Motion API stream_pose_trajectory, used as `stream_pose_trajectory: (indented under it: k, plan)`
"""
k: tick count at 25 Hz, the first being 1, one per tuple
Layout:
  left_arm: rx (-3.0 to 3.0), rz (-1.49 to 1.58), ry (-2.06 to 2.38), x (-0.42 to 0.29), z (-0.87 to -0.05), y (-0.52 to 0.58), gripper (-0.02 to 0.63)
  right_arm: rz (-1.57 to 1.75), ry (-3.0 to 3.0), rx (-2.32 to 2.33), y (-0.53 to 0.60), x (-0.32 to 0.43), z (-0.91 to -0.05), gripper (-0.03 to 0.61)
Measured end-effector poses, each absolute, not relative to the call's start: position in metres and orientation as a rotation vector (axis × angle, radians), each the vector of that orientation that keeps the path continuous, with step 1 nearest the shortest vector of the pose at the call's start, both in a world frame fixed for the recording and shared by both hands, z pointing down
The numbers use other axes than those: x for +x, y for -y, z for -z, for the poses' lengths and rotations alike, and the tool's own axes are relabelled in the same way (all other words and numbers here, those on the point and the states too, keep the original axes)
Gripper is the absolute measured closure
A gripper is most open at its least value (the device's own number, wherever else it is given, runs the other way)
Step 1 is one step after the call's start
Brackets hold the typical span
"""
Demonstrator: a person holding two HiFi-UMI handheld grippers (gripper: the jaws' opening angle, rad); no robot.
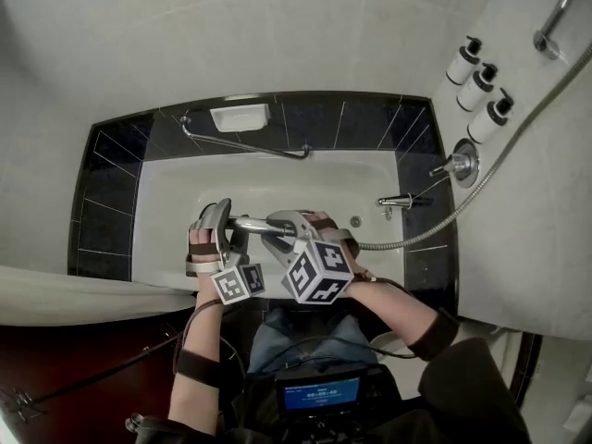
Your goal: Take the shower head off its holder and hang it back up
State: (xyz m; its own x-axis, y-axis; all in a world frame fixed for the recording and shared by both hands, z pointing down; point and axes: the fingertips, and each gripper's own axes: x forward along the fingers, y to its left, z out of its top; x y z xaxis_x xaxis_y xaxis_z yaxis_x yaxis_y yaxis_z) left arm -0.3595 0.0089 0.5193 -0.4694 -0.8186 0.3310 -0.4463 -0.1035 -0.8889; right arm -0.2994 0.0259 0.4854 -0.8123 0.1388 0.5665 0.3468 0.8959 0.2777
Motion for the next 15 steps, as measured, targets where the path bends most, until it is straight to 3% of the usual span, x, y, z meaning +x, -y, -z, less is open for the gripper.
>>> stream_pose_trajectory:
  k: [1,4,15]
  plan:
    - [-1.364,1.580,-1.844,-0.358,-0.512,-0.009,0.321,0.493,2.516,-0.363,-0.029,-0.297,-0.479,0.428]
    - [-1.273,1.539,-1.817,-0.354,-0.490,-0.008,0.580,0.477,2.528,-0.382,-0.032,-0.287,-0.465,0.428]
    - [-1.260,1.566,-1.755,-0.336,-0.463,0.003,0.607,0.600,2.540,-0.254,-0.023,-0.269,-0.441,0.403]
